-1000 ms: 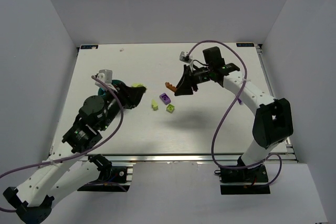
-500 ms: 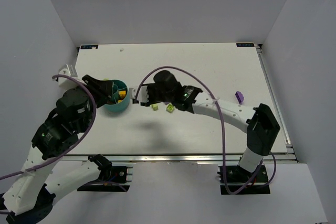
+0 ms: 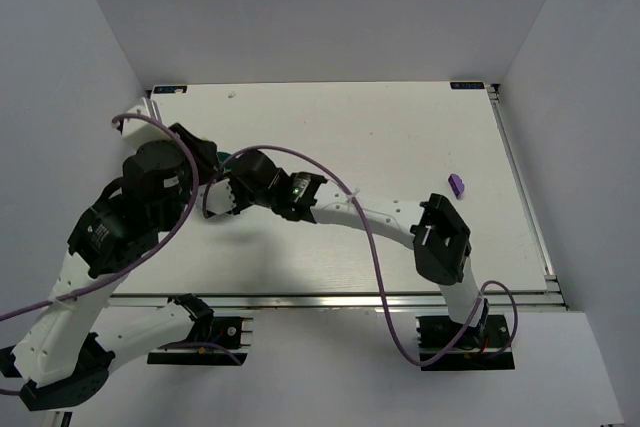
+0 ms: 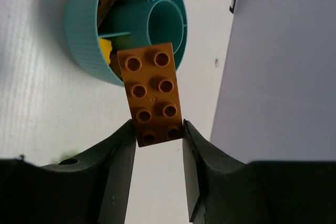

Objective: Sort the legos into containers by color

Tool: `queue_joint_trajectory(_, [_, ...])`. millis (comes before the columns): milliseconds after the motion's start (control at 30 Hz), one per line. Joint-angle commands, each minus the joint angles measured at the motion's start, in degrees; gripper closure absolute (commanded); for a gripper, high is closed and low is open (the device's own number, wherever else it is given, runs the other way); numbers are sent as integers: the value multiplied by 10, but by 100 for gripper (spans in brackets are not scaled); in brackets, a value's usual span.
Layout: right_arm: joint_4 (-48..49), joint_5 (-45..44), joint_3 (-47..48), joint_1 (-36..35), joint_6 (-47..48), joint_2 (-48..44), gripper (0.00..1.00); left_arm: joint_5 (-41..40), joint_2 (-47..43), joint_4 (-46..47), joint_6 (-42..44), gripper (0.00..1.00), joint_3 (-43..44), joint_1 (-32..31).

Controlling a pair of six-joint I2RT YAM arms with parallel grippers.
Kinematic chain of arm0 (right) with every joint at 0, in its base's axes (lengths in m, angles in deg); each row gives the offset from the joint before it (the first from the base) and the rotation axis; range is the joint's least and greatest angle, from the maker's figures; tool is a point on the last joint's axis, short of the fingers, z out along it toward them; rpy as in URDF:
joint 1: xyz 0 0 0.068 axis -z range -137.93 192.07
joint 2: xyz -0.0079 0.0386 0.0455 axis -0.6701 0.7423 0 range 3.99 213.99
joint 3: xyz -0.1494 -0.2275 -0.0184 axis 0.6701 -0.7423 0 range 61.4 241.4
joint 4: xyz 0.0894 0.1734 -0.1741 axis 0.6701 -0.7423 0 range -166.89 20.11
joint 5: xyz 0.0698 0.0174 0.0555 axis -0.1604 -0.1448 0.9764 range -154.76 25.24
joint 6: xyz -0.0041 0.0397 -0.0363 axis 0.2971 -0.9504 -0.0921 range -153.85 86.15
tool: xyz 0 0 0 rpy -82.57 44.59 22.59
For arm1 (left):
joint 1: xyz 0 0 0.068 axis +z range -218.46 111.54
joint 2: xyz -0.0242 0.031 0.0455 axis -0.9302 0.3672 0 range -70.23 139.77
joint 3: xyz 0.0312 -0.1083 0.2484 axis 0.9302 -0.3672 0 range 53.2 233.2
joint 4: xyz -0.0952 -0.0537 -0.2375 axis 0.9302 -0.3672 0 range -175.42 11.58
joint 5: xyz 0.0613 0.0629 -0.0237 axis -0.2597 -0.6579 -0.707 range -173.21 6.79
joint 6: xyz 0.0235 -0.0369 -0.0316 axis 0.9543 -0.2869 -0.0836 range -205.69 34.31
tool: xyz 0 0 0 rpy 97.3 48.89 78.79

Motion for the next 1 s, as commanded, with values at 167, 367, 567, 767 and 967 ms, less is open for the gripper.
queue_joint_trajectory(167, [-164, 293, -56, 76, -47, -163, 100, 37, -74, 58, -14, 100, -111, 1])
queue_joint_trajectory(367, [-158, 299, -88, 99, -106, -154, 100, 45, 14, 51, 31, 100, -59, 5])
queue_joint_trajectory(567, [-107, 224, -58, 152, -184, -119, 100, 274, 97, 79, 88, 100, -43, 217])
queue_joint_trajectory(767, [-59, 237, -121, 170, -155, -158, 100, 496, 180, 117, 90, 100, -57, 339])
queue_joint_trajectory(967, [-36, 253, -186, 199, -187, -208, 100, 478, 261, 138, 132, 100, -53, 341])
